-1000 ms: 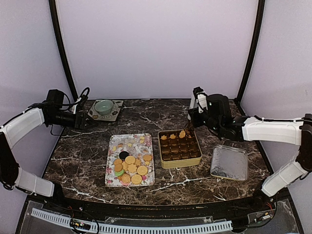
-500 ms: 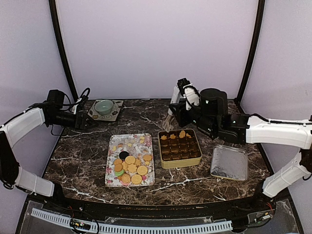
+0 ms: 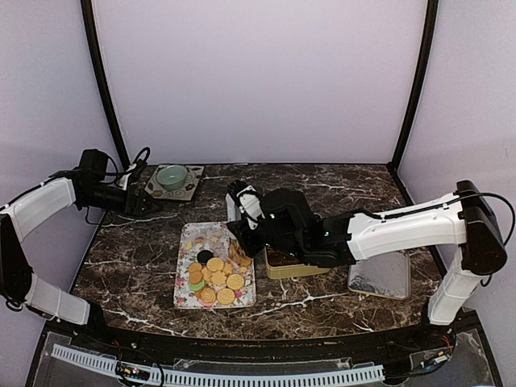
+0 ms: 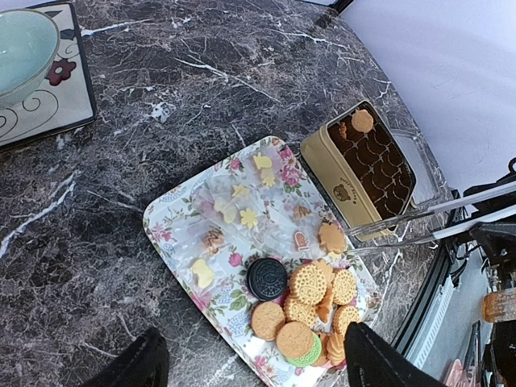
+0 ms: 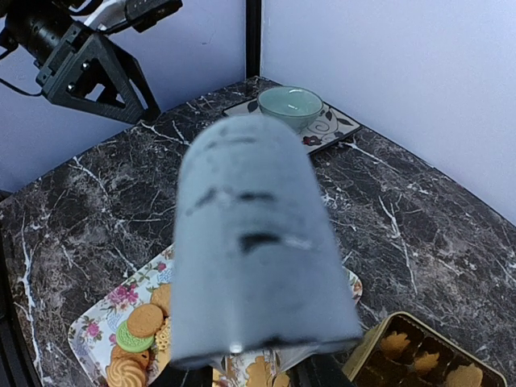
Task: Pack the cookies
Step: Pick up the fake cookies from the plate.
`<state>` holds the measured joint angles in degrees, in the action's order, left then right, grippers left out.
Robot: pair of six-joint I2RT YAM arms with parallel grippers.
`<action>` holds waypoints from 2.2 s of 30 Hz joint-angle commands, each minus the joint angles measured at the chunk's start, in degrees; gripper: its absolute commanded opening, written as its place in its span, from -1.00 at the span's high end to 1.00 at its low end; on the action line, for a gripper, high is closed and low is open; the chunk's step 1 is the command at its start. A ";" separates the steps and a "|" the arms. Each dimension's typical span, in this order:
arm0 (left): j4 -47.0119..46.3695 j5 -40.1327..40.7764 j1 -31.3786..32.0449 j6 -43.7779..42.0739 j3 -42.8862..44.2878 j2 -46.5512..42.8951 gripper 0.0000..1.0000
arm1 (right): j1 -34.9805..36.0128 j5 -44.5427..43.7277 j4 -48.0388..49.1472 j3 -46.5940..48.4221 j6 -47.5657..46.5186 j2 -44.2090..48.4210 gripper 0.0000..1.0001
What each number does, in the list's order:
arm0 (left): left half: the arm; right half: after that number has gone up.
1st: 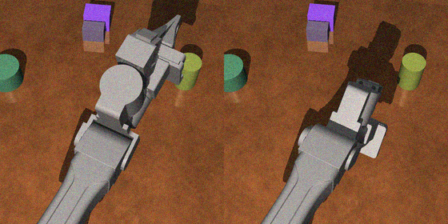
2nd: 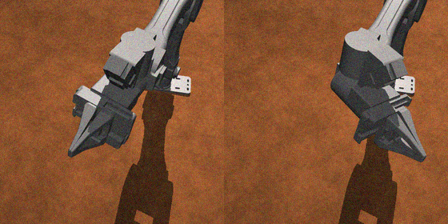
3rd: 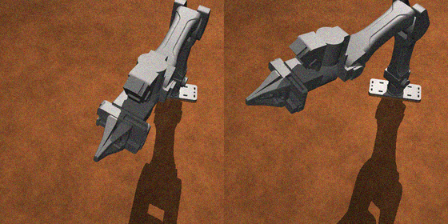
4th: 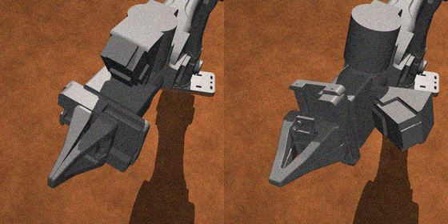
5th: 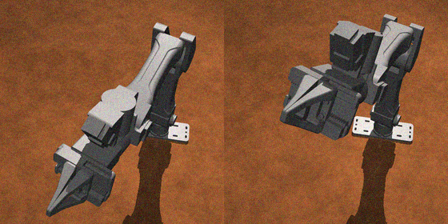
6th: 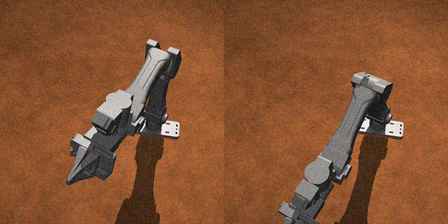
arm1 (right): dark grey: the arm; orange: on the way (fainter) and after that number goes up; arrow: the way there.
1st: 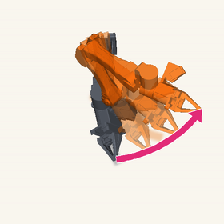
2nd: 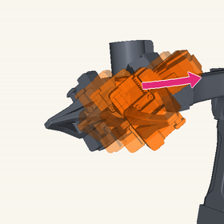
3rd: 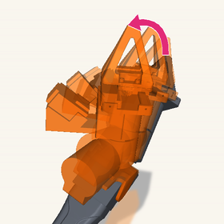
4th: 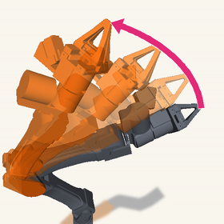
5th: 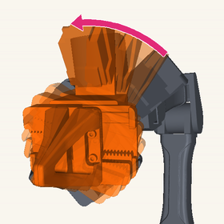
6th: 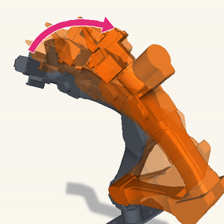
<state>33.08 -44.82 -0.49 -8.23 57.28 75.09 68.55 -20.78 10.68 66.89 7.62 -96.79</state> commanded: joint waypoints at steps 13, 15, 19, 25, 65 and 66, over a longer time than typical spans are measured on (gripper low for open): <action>1.44 -1.04 -0.28 -0.91 1.32 -1.22 -0.55 | 0.50 -1.86 3.62 3.39 0.30 -5.16 0.26; 1.40 -1.13 -0.30 -0.84 1.29 -1.16 -0.55 | 0.49 -2.71 3.23 3.55 -0.29 -5.29 0.25; 1.36 -1.35 -0.29 -0.57 1.55 -1.09 -0.55 | 0.53 -3.65 2.52 3.86 -1.15 -5.60 0.24; 1.31 -1.44 -0.26 -0.38 1.87 -1.09 -0.55 | 0.50 -2.67 2.41 3.65 -0.54 -6.76 0.23; 1.05 -2.75 -0.24 0.68 1.88 -0.54 -0.55 | -9.13 -3.02 2.90 -3.41 0.37 12.62 0.63; 1.02 -2.72 -0.27 0.69 1.82 -0.56 -0.55 | -9.64 -2.93 3.12 -4.14 0.74 12.80 0.63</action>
<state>33.19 -46.48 -0.49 -7.70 58.19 75.09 60.69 -23.90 11.31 66.67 6.31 -84.82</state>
